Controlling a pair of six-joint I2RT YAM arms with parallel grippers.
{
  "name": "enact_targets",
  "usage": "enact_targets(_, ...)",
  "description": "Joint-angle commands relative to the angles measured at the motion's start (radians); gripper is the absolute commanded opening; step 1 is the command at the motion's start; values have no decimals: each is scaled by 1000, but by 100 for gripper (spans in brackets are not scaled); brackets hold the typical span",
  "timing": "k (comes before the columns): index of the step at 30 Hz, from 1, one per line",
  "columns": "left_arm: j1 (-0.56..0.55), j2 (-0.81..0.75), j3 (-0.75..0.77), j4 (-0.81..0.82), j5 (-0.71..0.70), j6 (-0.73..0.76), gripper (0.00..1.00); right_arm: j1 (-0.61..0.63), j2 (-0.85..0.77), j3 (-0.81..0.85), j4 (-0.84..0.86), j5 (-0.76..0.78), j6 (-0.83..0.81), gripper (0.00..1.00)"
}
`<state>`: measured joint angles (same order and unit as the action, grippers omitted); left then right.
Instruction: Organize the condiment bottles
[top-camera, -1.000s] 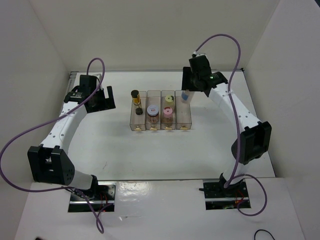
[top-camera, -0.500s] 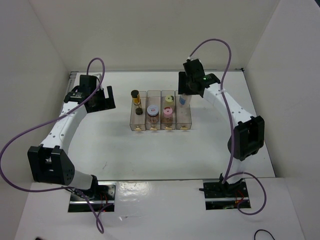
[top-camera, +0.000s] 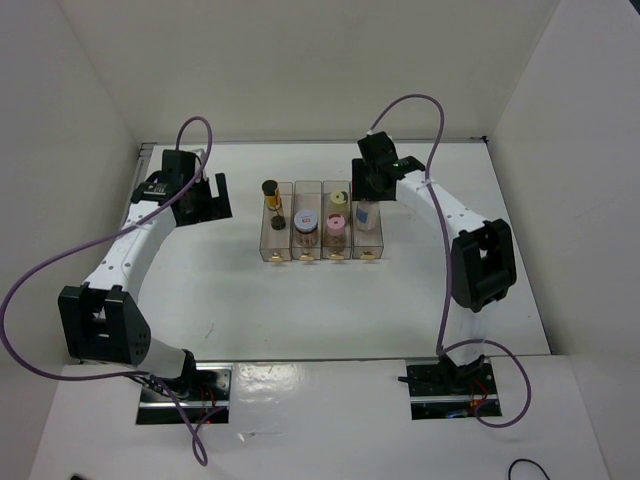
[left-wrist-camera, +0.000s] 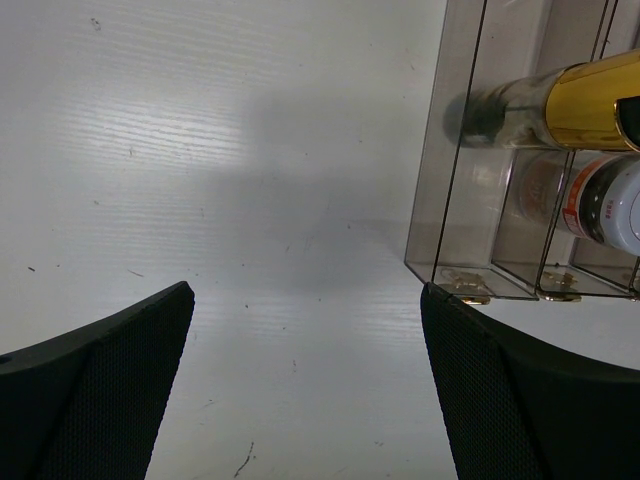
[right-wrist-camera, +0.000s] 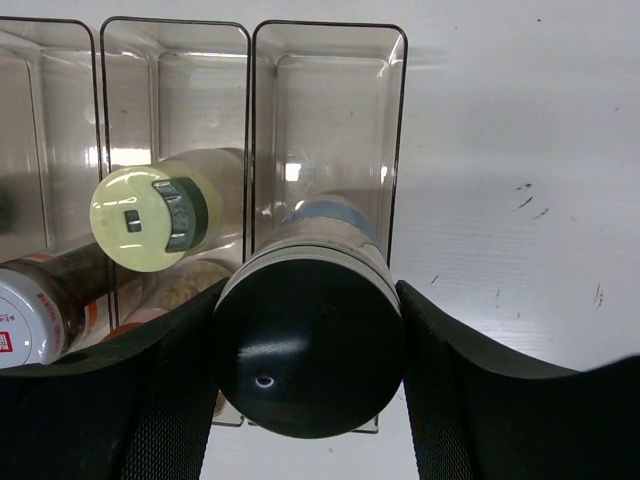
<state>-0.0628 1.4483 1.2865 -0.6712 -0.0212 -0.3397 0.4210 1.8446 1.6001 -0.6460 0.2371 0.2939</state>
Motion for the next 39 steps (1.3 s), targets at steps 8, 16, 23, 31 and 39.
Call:
enact_targets(8,4,15,-6,28,-6,18,100,28,25,-32,166,28,-1,39)
enact_targets(16,4,15,-6,28,-6,18,100,38,36,-54,177,87,-1,48)
enact_targets(23,4,15,-6,28,-6,18,100,38,36,-54,167,96,8,71)
enact_targets(31,4,6,-6,19,-6,18,100,38,16,-72,158,96,17,98)
enact_targets(39,4,-51,-35,19,3,-1,100,47,-148,-40,149,55,17,98)
